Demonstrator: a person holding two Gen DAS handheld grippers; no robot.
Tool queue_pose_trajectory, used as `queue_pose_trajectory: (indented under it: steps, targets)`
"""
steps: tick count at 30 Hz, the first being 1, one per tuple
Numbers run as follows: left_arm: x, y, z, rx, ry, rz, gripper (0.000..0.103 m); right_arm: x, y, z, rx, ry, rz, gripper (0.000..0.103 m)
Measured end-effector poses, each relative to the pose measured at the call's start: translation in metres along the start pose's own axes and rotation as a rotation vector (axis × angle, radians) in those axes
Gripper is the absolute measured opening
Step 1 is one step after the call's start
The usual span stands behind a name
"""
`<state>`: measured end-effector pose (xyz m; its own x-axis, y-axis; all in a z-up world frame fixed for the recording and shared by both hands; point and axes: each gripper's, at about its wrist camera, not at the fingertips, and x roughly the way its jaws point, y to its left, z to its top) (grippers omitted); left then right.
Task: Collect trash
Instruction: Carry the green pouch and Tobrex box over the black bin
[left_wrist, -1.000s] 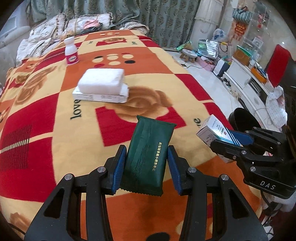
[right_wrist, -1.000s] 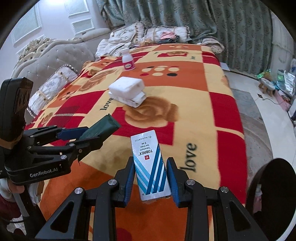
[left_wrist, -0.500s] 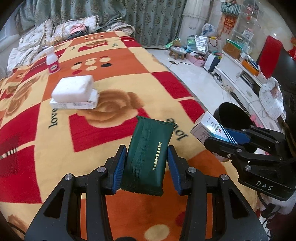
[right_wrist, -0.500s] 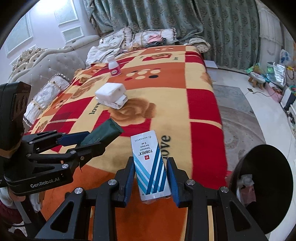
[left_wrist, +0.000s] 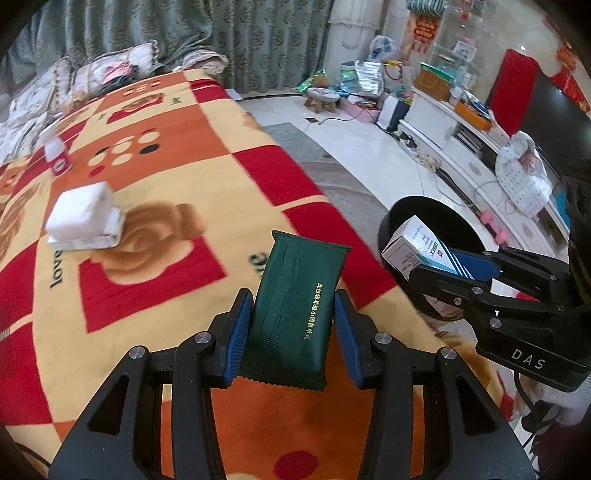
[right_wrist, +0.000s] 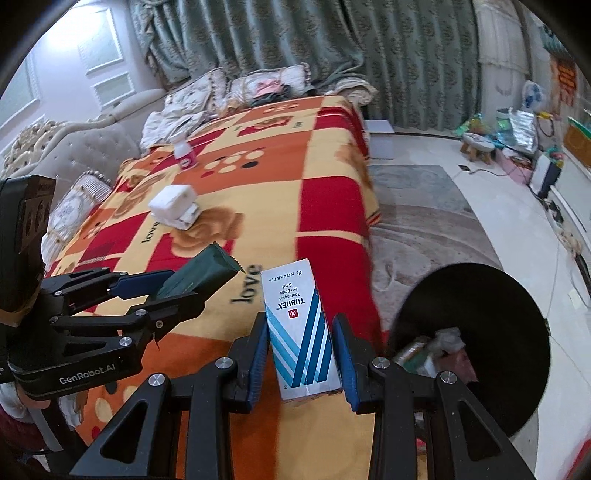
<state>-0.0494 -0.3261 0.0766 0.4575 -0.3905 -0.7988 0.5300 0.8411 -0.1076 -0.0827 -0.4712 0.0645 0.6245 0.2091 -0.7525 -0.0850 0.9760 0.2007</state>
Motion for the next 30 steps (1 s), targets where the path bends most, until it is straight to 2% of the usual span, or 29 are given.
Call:
queue_pose_trajectory:
  steps: [19,30]
  targets:
    - [0.033,-0.049,0.020,0.076,0.033,-0.069,0.042,-0.018,-0.067,-0.017,0.113,0.003,-0.083,0.033]
    - [0.051,-0.072,0.029,0.083,0.059,-0.143,0.042,-0.021,-0.093,-0.025,0.159,0.011,-0.120,0.033]
